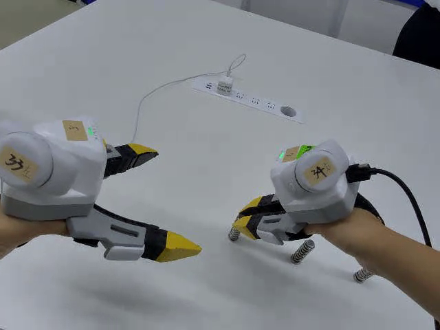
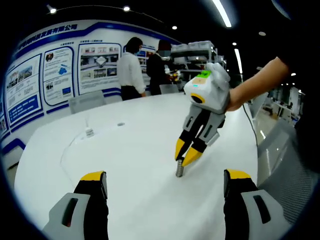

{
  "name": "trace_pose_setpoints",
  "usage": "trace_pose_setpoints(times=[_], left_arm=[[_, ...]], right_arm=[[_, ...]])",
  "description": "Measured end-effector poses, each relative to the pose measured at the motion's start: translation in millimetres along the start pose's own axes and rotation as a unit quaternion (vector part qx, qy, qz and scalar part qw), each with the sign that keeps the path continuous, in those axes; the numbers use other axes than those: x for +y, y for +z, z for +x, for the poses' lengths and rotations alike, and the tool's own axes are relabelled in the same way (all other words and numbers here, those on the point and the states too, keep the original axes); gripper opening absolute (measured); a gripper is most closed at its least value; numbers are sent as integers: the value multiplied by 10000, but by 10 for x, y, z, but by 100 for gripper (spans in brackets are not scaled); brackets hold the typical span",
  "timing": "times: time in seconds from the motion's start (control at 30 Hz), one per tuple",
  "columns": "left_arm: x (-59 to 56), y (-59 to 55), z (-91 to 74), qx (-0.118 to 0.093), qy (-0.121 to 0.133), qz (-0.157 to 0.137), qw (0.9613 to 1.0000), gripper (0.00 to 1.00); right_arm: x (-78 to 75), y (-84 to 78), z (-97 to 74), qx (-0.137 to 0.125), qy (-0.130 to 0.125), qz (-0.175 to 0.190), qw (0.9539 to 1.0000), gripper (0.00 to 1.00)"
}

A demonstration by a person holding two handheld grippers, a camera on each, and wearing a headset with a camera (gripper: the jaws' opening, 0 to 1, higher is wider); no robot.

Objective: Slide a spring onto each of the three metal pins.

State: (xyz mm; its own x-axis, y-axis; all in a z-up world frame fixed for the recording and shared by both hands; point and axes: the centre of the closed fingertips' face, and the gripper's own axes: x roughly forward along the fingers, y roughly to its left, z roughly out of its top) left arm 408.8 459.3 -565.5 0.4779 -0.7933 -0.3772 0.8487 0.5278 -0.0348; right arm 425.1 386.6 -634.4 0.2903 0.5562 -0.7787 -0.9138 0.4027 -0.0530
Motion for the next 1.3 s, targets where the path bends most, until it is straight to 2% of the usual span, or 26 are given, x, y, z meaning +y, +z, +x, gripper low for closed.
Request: trace_pose_setpoints(times=[0.1, 0.17, 0.33, 0.67, 0.87, 0.93, 1.0, 1.2, 1.3], left_arm=[[-2, -9, -5, 35, -9, 17, 10000, 99], [-4, -9, -9, 56, -15, 40, 10000, 99], [7, 8, -18, 56, -20, 12, 10000, 99], [-16, 76, -26, 89, -40, 60, 9999, 99], [-63, 219, -9, -2, -89, 131, 9999, 99], [-76, 257, -10, -11, -87, 180, 9998, 99], [-93, 285, -11, -15, -95, 210, 9997, 99], [-179, 369, -27, -1, -102, 449, 9989, 99], [-215, 412, -44, -3, -120, 471, 9988, 99]], right_arm=[[6, -26, 27, 45, -19, -26, 10000, 11], [10, 3, 29, -47, 4, -66, 10000, 11], [-12, -2, 27, -30, -23, -118, 9999, 11], [-17, 77, -118, -266, -51, 44, 9996, 16], [-92, 173, -312, -559, -229, 179, 9980, 18], [-119, 218, -393, -775, -331, 364, 9958, 20], [-140, 228, -462, -880, -389, 434, 9944, 21], [-204, 204, -723, -1226, -559, 768, 9879, 23], [-210, 152, -871, -1348, -626, 811, 9856, 24]])
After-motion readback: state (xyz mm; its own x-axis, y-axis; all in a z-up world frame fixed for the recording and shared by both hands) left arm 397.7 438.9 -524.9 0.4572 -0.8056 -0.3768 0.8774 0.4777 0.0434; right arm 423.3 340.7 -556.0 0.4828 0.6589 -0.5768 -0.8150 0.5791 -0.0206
